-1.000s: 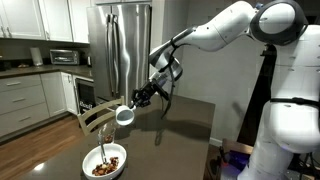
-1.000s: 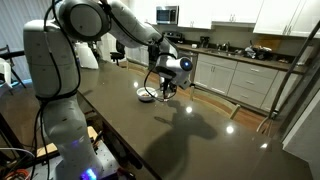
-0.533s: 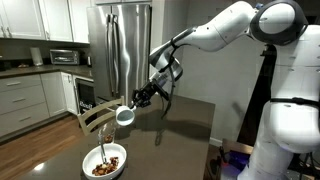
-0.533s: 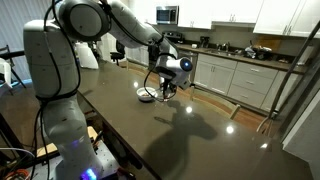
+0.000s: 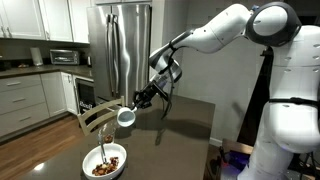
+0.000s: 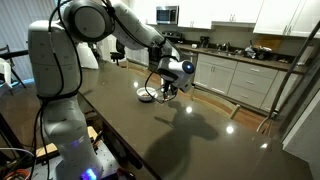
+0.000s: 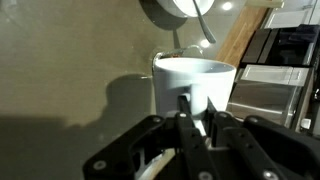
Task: Pour the contents in the mug cup into the bowl
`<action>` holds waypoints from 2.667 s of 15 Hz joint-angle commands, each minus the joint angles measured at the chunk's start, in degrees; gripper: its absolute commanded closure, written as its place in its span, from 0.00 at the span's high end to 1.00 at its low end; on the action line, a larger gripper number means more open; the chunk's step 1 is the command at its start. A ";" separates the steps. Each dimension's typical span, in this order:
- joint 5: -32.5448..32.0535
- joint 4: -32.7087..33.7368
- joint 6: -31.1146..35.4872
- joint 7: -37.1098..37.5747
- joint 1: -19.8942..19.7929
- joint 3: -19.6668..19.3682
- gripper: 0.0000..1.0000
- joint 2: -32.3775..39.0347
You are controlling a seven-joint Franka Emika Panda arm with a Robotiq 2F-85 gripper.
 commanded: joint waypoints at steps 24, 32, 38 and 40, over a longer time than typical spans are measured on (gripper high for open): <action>0.21 4.32 -9.08 18.47 -4.06 -2.60 0.04 5.34; 7.27 6.83 -16.70 20.15 -8.47 -3.92 0.04 9.39; 12.53 9.31 -22.64 24.26 -11.60 -5.59 0.04 14.24; 13.39 9.24 -22.39 24.95 -11.69 -5.78 0.04 15.03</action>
